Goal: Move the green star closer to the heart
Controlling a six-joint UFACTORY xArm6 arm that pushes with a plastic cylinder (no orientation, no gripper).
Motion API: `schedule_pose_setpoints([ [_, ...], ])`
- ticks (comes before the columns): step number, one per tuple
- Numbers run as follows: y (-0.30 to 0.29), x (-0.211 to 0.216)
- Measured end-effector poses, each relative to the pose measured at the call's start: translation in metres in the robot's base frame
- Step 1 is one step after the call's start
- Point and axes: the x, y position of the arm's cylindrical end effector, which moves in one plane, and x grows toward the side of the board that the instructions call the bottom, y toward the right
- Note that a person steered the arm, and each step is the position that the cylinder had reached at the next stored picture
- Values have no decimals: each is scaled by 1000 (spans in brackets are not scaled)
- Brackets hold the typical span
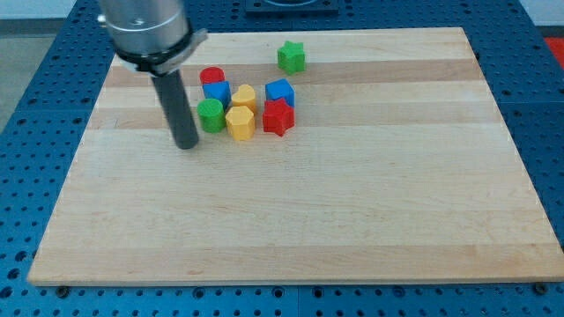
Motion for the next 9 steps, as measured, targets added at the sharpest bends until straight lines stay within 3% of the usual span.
schedule_pose_setpoints([
  [1,-10,-41],
  [2,-2,-107],
  [6,11,-132],
  [7,8,-168],
  [8,45,-214],
  [9,116,-230],
])
